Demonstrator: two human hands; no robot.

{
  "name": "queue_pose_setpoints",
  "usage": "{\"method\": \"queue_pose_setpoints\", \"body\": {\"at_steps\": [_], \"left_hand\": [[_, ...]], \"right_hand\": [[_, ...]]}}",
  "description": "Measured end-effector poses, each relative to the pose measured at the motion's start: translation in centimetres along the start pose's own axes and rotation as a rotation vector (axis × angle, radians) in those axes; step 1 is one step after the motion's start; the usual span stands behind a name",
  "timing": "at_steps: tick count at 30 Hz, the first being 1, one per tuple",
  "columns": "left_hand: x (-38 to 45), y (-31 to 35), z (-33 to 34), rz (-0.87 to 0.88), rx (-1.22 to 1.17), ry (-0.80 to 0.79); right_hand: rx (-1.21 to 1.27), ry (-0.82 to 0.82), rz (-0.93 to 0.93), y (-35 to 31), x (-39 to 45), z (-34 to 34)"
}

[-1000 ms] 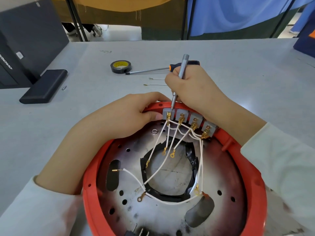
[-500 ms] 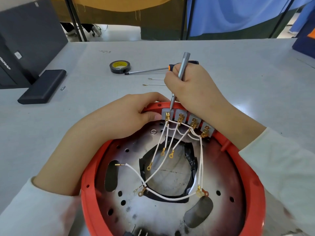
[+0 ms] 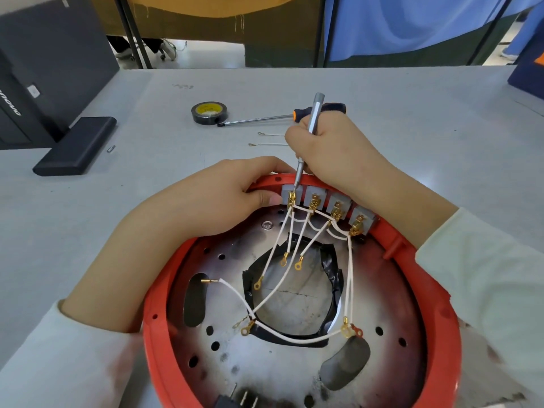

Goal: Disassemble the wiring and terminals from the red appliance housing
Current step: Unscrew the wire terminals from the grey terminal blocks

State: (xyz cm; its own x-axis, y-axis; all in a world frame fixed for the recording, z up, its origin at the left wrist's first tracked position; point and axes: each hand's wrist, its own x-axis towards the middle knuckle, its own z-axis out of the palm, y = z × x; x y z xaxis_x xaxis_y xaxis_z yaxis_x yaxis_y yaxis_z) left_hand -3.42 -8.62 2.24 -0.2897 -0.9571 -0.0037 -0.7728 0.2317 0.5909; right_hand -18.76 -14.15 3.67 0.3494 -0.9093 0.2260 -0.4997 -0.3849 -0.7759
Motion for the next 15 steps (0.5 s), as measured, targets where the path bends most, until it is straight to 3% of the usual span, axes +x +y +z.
{"method": "queue_pose_setpoints", "body": {"at_steps": [11,15], "left_hand": [[0.1,0.0,0.0,0.005,0.006,-0.007],[0.1,-0.1,0.1,0.006,-0.001,0.004]], "right_hand": [[-0.044,-0.079,0.146,0.3,0.7,0.1],[0.072,0.049,-0.044,0.1,-0.3,0.2]]}}
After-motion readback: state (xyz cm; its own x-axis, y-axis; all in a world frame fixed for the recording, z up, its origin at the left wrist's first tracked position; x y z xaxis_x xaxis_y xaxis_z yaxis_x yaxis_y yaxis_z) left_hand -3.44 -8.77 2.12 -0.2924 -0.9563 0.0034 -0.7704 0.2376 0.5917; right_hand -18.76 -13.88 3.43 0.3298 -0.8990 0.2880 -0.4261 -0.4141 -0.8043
